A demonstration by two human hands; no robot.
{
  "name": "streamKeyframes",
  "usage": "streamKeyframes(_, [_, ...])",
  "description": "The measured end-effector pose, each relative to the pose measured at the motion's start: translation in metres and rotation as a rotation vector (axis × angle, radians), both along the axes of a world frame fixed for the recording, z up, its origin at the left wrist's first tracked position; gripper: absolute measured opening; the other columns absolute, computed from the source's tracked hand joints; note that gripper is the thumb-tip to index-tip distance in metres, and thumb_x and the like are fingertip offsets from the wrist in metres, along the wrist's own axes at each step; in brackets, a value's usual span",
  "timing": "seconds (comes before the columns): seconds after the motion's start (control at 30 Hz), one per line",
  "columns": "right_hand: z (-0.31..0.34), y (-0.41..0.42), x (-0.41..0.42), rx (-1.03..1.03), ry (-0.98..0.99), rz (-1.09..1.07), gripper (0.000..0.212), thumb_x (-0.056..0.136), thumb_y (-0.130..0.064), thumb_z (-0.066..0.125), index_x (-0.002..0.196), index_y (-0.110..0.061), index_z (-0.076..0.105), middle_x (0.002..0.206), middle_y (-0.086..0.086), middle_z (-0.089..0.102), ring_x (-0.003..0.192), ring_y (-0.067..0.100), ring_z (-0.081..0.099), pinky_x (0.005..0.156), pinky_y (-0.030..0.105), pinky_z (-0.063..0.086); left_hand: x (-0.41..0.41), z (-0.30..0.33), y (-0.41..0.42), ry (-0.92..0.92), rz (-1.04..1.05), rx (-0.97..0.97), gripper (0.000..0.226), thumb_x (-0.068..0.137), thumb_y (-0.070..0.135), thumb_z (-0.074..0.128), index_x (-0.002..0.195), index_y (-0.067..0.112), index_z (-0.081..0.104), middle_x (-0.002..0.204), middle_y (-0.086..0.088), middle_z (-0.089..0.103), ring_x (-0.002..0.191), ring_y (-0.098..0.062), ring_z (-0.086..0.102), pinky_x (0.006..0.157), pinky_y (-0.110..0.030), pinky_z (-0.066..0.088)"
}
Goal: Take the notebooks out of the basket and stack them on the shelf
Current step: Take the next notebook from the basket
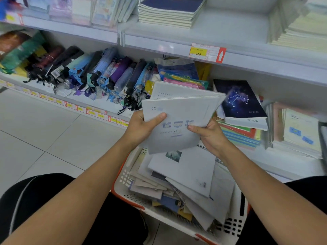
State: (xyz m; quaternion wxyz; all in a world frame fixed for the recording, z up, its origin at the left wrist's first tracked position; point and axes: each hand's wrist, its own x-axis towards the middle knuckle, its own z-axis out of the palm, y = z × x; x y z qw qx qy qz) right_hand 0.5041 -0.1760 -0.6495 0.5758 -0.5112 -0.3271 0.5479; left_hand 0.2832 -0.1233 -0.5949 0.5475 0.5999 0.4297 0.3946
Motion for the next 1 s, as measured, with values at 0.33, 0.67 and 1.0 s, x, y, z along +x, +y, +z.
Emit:
streamKeyframes(0.33, [-0.035,-0.014,-0.017,-0.142,-0.304,0.021,0.041,0.069,-0.002,0.085,0.099,-0.024,0.068,0.101,-0.004,0.073,0.084,-0.004,0.069,0.079,0.016,0.056,-0.010,-0.079,-0.010,0.084,0.027,-0.231,0.035,0.066,0.006,0.087,0.095,0.019,0.073,0.089,0.011,0.076,0.086,-0.006,0.072,0.076,-0.022,0.058])
streamKeyframes(0.67, [0.031,0.009,-0.022,0.057,-0.310,0.001,0.034,0.074,-0.010,0.083,0.105,-0.020,0.073,0.099,-0.010,0.076,0.094,0.006,0.071,0.082,0.025,0.057,-0.025,-0.031,0.020,-0.060,-0.034,-0.220,0.035,0.082,0.004,0.073,0.116,0.009,0.068,0.117,-0.005,0.071,0.109,-0.021,0.067,0.092,-0.034,0.054])
streamKeyframes(1.0, [0.142,0.031,-0.021,0.319,-0.441,0.013,0.036,0.092,-0.013,0.067,0.126,-0.022,0.061,0.121,-0.007,0.070,0.112,0.012,0.066,0.096,0.036,0.053,-0.023,0.125,0.065,-0.166,0.014,0.050,0.050,0.079,0.016,0.076,0.126,0.011,0.059,0.119,-0.004,0.070,0.108,-0.023,0.067,0.090,-0.038,0.055])
